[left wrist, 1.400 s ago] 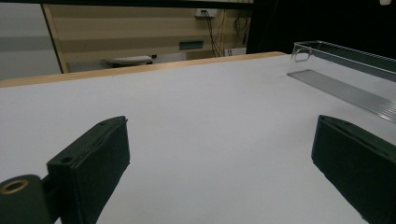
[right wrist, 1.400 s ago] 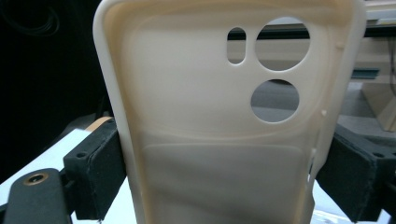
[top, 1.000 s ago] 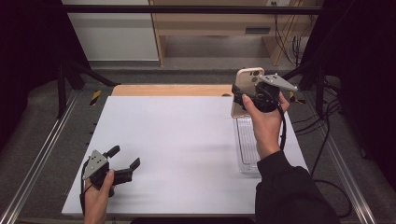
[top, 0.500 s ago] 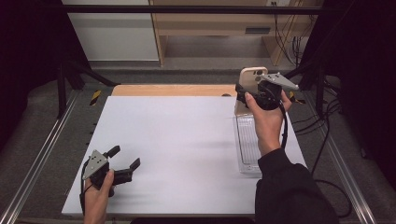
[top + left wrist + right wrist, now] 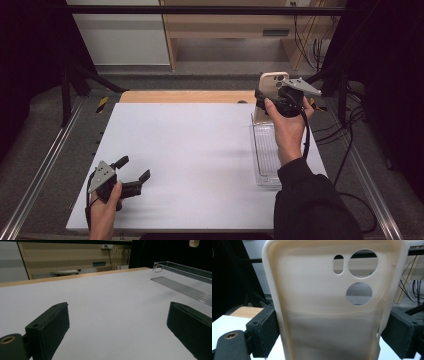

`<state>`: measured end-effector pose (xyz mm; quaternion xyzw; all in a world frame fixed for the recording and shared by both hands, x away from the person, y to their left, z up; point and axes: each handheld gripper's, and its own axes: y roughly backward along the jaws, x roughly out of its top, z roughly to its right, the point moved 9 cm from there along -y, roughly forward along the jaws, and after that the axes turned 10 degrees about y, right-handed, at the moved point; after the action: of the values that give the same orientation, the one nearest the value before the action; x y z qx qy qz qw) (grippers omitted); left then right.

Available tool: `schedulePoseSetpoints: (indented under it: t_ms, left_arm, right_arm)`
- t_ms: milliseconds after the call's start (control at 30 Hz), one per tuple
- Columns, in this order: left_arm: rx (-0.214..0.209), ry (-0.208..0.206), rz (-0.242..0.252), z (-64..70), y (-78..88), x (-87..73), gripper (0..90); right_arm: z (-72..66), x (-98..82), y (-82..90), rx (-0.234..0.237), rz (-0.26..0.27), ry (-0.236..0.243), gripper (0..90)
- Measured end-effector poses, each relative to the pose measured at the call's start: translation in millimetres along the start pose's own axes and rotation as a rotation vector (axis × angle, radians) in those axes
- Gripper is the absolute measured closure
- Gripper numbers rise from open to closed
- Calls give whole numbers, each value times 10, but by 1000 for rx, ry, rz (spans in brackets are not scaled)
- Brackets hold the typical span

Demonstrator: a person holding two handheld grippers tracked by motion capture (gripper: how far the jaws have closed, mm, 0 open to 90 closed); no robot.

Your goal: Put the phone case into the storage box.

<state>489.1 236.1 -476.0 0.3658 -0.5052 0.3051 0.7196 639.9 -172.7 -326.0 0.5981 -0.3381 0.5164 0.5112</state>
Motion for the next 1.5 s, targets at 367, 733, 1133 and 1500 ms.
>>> schedulePoseSetpoints:
  t_ms: [367, 733, 1133, 1500]
  left_arm:
    - [-4, -2, 0, 5, 1, 1, 39]
    - [-7, -7, 2, 8, 1, 3, 38]
    - [-8, -9, 4, 5, 4, 9, 38]
    - [-9, -6, 14, -14, 8, 23, 29]
  right_arm:
    - [37, -18, -36, -12, -2, 3, 121]
    - [107, -65, -98, -34, -5, 3, 121]
    - [171, -113, -184, -52, -3, -4, 121]
    - [217, -170, -246, -71, -7, -2, 121]
